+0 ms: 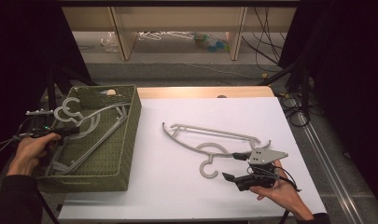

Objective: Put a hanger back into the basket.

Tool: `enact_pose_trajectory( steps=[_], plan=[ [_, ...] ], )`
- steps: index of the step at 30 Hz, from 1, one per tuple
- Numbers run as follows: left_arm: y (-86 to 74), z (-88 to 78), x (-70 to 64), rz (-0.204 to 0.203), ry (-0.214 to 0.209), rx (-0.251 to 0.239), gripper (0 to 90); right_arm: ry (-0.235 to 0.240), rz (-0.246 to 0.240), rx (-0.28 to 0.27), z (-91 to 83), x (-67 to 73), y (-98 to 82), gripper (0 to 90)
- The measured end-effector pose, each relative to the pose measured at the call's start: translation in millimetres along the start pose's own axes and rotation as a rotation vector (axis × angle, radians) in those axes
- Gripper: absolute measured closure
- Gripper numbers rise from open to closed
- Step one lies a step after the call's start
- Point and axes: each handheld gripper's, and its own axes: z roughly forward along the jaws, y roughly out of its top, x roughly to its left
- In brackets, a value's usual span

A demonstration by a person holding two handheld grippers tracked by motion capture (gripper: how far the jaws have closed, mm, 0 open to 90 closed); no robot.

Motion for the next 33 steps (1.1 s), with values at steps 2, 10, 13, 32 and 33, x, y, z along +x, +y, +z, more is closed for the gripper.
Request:
enact_pose_trajectory(
  steps=[2,10,13,32,33],
  plan=[
    [-0.5,-2.1,1.2,0.006,0.019,0.006,73.9,0.002,0.002,-0.002,-0.2,0.2,0.1,21.9],
    [-4.6,-20.2,3.3,-0.029,0.065,-0.048,65.4,0.0,-0.001,-0.004,0.7,-0.4,-0.1,21.9],
    [-4.1,-28.4,-6.5,-0.012,0.049,-0.1,61.7,0.0,-0.001,-0.005,0.8,-0.5,-0.3,21.9],
    [-42.1,-53.2,-137.9,0.085,-0.225,-0.326,34.9,-0.007,0.026,-0.009,0.0,-1.2,-1.6,21.7],
    [-44.2,-51.8,-146.4,0.093,-0.251,-0.334,34.9,-0.007,0.026,-0.009,0.0,-1.2,-1.6,21.7]
  ],
)
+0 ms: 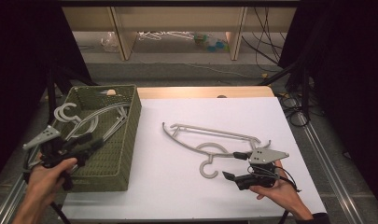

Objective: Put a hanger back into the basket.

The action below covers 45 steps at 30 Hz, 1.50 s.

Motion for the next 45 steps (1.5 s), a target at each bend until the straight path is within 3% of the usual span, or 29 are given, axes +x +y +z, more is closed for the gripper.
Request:
enact_pose_trajectory(
  steps=[1,5,11,13,14,18,20,23,26,27,29,30,33,34,38,39,45],
  plan=[
    [-2.6,4.4,-11.0,0.0,-0.024,-0.013,34.6,0.003,0.0,-0.001,0.0,-0.3,-0.1,21.5],
    [-10.2,16.9,-39.5,0.05,-0.089,0.013,30.4,0.007,0.005,-0.008,0.2,-0.7,-0.9,21.0],
    [-19.3,30.6,-71.4,0.147,-0.128,0.052,25.7,-0.005,-0.006,-0.01,0.9,-1.6,-2.5,20.0],
    [-23.1,32.7,-79.9,0.136,-0.136,0.048,23.1,-0.007,-0.005,-0.013,1.0,-1.7,-2.7,19.8],
    [-24.9,33.8,-82.2,0.156,-0.149,0.047,22.9,-0.008,-0.003,-0.015,1.0,-1.9,-2.6,19.6],
    [-36.0,37.1,-95.0,0.135,-0.161,0.051,18.9,0.013,0.012,-0.002,1.8,-1.4,-2.3,19.3],
    [-42.5,36.8,-103.5,0.158,-0.161,0.06,17.5,-0.011,-0.005,-0.014,1.6,-1.7,-2.0,19.2],
    [-53.8,39.6,-114.4,0.161,-0.186,0.072,17.3,-0.014,-0.008,-0.016,0.8,-2.5,-2.1,19.0],
    [-57.7,42.5,-116.5,0.168,-0.204,0.052,16.9,-0.01,-0.011,-0.016,0.7,-2.8,-2.5,19.0],
    [-62.8,44.1,-118.6,0.156,-0.185,0.056,16.9,-0.011,-0.009,-0.017,0.6,-3.0,-2.9,19.0],
    [-65.6,45.8,-118.3,0.16,-0.187,0.06,17.0,-0.014,-0.012,-0.015,0.5,-3.1,-3.0,19.0],
    [-68.8,47.1,-119.8,0.134,-0.176,0.062,17.1,-0.005,-0.013,-0.017,0.7,-3.3,-3.1,19.0],
    [-74.1,51.7,-118.9,0.182,-0.15,0.081,17.5,-0.006,-0.001,-0.007,-0.4,-2.3,-4.1,19.0],
    [-77.6,54.4,-119.8,0.146,-0.14,0.08,17.6,-0.009,-0.004,-0.003,-0.6,-2.6,-4.6,19.0],
    [-84.3,61.3,-119.8,0.163,-0.135,0.113,18.2,0.004,0.009,0.003,0.6,-3.8,-4.5,19.0],
    [-85.1,61.5,-119.2,0.165,-0.134,0.119,18.2,-0.011,-0.005,-0.014,1.4,-4.8,-4.6,19.1],
    [-85.0,61.4,-118.0,0.163,-0.13,0.107,18.4,-0.035,-0.005,0.003,1.9,-15.1,-7.0,17.3]
  ],
)
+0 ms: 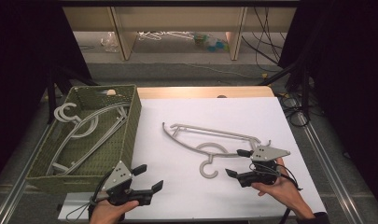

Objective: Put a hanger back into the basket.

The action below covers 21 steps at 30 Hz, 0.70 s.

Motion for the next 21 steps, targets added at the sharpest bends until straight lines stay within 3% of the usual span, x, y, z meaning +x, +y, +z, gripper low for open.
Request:
enact_pose_trajectory(
  steps=[6,10,12,14,16,21],
  plan=[
    [-0.9,1.6,-0.8,0.012,0.001,0.014,18.4,-0.016,-0.017,0.048,11.5,-16.5,-0.1,16.7],
    [-1.5,1.4,-1.6,0.017,0.002,0.017,18.5,-0.01,-0.02,0.127,21.9,-28.1,0.2,17.3],
    [-1.2,0.2,-1.0,0.054,-0.008,0.02,18.6,-0.016,-0.019,0.185,29.1,-36.1,0.9,18.8],
    [-1.8,0.3,-2.0,0.032,-0.005,0.019,18.6,-0.024,-0.027,0.21,31.3,-38.2,1.6,19.9],
    [-2.2,1.1,-0.7,0.035,-0.013,0.013,18.7,-0.023,-0.05,0.237,36.9,-44.4,3.6,22.1],
    [-2.1,0.7,-0.4,0.033,-0.001,0.018,19.2,-0.014,-0.055,0.329,52.3,-55.6,2.0,28.9]
  ],
)
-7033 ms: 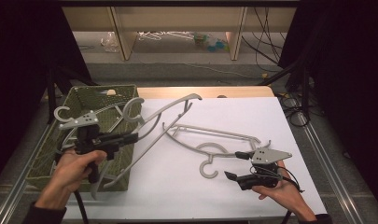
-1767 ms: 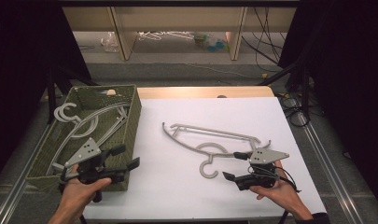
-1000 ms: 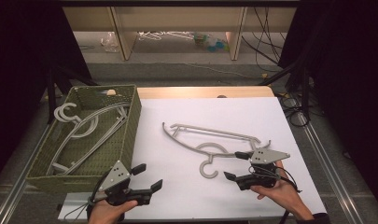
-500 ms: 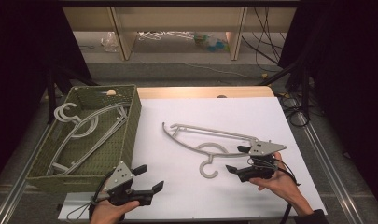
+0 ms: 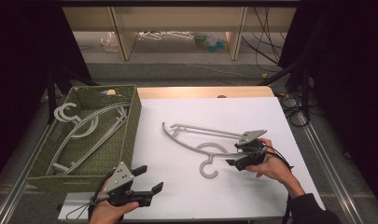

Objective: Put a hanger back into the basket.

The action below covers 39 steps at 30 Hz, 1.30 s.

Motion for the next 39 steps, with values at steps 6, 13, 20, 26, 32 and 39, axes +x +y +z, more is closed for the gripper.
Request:
enact_pose_trajectory(
  steps=[6,13,20,26,32,39],
  plan=[
    [-0.8,1.2,1.4,0.001,-0.002,0.004,19.5,0.025,0.008,0.076,11.4,-10.1,2.1,43.4],
    [-1.1,1.3,0.9,0.006,-0.01,0.008,19.8,0.064,-0.021,0.114,19.8,-14.6,6.4,53.5],
    [-1.2,0.6,2.2,-0.009,-0.009,0.009,20.4,0.081,-0.051,0.183,19.2,-13.9,12.1,66.3],
    [-2.0,0.6,2.7,-0.004,-0.017,0.011,20.7,0.092,-0.056,0.229,21.2,-13.2,17.8,68.7],
    [-1.7,-0.1,2.6,-0.003,-0.01,0.014,20.9,0.102,-0.075,0.248,21.9,-13.4,20.0,69.4],
    [-1.8,-0.1,3.2,0.0,-0.01,0.015,21.0,0.103,-0.122,0.283,23.3,-10.7,24.9,71.7]
  ],
)
